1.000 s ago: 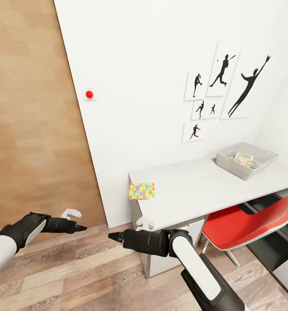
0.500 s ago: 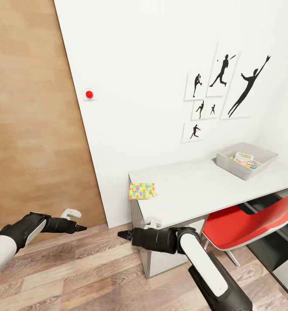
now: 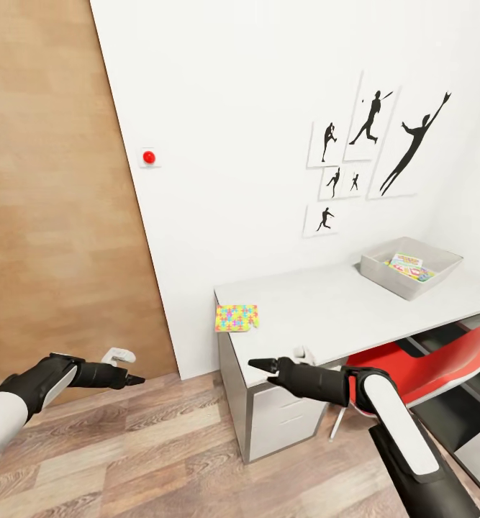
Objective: Put all the toys in the child's room - the three board games (two on the bed and one on the table), the two jigsaw puzzles on the table, and the tennis ball on the table - inside the toy box on the table in the child's room.
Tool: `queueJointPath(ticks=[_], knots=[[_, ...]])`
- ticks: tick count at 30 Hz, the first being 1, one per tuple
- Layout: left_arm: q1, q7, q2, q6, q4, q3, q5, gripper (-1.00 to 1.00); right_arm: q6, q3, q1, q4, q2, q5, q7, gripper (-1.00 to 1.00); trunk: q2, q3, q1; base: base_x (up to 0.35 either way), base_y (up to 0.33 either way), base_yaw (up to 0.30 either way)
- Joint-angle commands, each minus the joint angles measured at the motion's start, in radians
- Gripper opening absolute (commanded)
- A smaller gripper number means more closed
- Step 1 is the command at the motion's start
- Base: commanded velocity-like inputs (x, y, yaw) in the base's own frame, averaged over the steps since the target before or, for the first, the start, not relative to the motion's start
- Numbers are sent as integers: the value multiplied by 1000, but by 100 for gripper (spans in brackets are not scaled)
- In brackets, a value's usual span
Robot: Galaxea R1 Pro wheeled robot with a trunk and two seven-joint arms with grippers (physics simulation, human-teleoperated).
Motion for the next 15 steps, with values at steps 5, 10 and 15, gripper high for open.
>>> queueJointPath(ticks=[5,10,15], knots=[[-1,0,1,9,-1,-5,9,100,5,-10,4,-1,-39,-13,3,100,-2,-2,0,0,0,0],[-1,0,1,8,-1,-5,9,100,5,-47,6,-1,-110,-31,69,100,-2,-2,0,0,0,0],[-1,0,1,8,-1,-5,9,100,5,-77,26,3,-224,-61,215,100,-2,-2,0,0,0,0]])
